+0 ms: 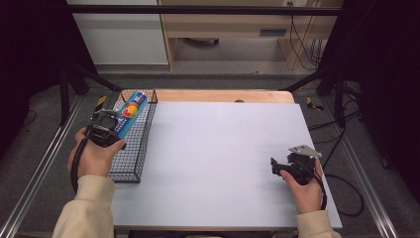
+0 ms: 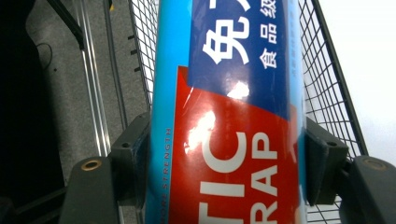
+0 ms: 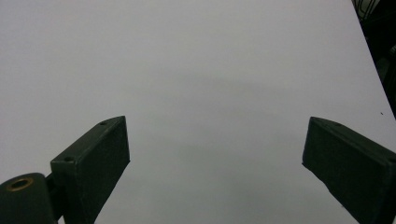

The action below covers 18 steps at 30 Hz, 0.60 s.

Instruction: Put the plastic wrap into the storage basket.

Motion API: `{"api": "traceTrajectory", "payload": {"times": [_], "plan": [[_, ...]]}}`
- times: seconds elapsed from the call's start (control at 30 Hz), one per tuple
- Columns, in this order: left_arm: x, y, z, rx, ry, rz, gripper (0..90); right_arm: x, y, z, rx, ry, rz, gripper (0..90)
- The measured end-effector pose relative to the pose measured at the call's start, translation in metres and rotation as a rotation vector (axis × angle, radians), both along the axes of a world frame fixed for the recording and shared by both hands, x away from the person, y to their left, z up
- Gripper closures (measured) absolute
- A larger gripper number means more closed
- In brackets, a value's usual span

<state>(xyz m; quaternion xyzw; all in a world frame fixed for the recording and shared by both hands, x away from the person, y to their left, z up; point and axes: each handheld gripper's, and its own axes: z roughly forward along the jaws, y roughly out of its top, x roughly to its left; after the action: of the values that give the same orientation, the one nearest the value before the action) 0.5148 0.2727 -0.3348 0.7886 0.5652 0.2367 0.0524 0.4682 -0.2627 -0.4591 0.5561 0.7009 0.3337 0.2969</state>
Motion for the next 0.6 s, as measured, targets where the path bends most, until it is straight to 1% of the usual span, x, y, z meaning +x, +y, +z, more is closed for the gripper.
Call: {"api": "traceTrajectory", "payload": {"times": [0.13, 0.17, 0.2, 0.23, 0.3, 0.33, 0.47, 0.6], "plan": [[0.0, 0.001, -0.002, 0.002, 0.009, 0.003, 31.7, 0.0, 0.001, 0.0, 0.0, 0.005, -0.001, 7.6], [0.0, 0.001, -0.003, 0.011, 0.011, 0.002, 31.7, 0.0, 0.002, 0.0, 0.002, 0.009, 0.0, 7.6], [0.0, 0.001, -0.003, 0.011, 0.011, 0.002, 31.7, 0.0, 0.002, 0.0, 0.002, 0.009, 0.0, 7.6], [0.001, 0.001, -0.005, 0.026, 0.022, -0.004, 31.7, 0.0, 0.001, 0.0, 0.0, 0.005, 0.001, 7.6], [0.0, 0.002, -0.006, 0.024, 0.023, -0.003, 31.7, 0.0, 0.001, 0.0, 0.002, 0.006, 0.001, 7.6], [0.0, 0.003, -0.008, 0.013, 0.02, 0.003, 31.7, 0.0, 0.001, 0.0, 0.006, 0.011, -0.002, 7.6], [0.0, 0.005, -0.01, 0.011, 0.034, 0.005, 31.7, 0.0, 0.002, 0.0, 0.001, 0.011, 0.003, 7.6], [0.0, 0.006, -0.012, 0.004, 0.039, 0.009, 31.7, 0.0, 0.001, -0.001, -0.001, 0.012, 0.004, 7.6]]}}
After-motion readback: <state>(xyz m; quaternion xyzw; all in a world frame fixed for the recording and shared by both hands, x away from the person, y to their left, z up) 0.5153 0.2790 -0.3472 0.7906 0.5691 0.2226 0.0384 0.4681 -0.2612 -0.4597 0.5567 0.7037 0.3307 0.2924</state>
